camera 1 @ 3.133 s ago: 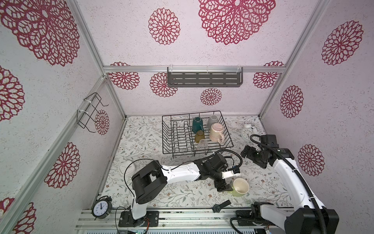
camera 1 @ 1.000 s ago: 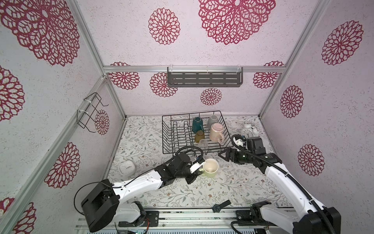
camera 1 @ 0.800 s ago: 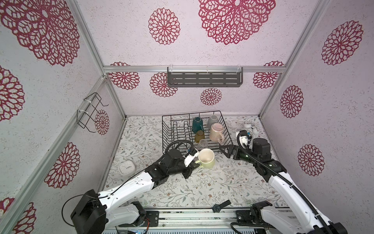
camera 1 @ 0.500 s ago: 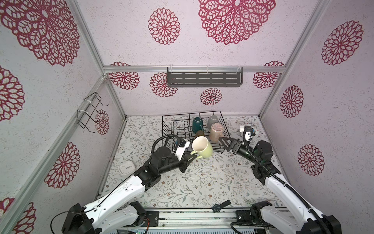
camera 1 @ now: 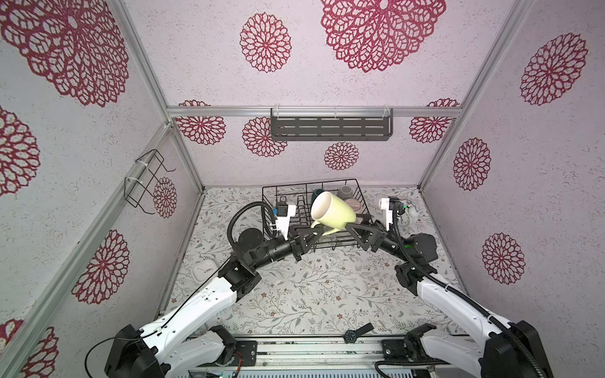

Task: Load cups into a dish rack
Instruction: Place the cup upside down at the dish rack.

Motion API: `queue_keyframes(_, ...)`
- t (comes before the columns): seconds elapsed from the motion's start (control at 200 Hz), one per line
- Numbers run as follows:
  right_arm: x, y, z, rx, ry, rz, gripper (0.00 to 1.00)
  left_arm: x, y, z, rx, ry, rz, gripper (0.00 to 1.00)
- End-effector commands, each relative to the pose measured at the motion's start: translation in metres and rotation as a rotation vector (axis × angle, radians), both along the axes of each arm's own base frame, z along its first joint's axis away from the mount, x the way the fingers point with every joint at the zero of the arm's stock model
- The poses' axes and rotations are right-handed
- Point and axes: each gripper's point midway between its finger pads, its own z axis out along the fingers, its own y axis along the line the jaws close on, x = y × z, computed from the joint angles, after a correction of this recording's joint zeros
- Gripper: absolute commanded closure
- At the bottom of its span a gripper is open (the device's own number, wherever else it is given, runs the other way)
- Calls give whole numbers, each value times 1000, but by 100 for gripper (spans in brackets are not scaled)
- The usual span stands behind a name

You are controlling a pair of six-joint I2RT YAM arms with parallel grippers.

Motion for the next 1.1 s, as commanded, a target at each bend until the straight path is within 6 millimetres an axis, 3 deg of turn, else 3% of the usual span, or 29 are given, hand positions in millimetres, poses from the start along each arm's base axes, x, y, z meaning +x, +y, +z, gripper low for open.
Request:
queue_keyframes(0.0,-19,-8,41,123,-122,36,1,-17,0,55,-133,-130,-90,100)
queue_keyframes(0.1,-22,-12,54,190,-137,56,1,-6,-5,43,-136,-67,-85,100)
queue_keyframes(0.33,-24,-15,75,265,-177,87,2,2,-16,37,-204,7,-142,100)
queue_keyframes(0.751,-3,0,67,189,-173,61,4,13,-29,17,-148,117,-153,100)
queue_keyframes(1.091,-3,5,66,176,-195,84,17,15,-44,13,-126,182,-230,100)
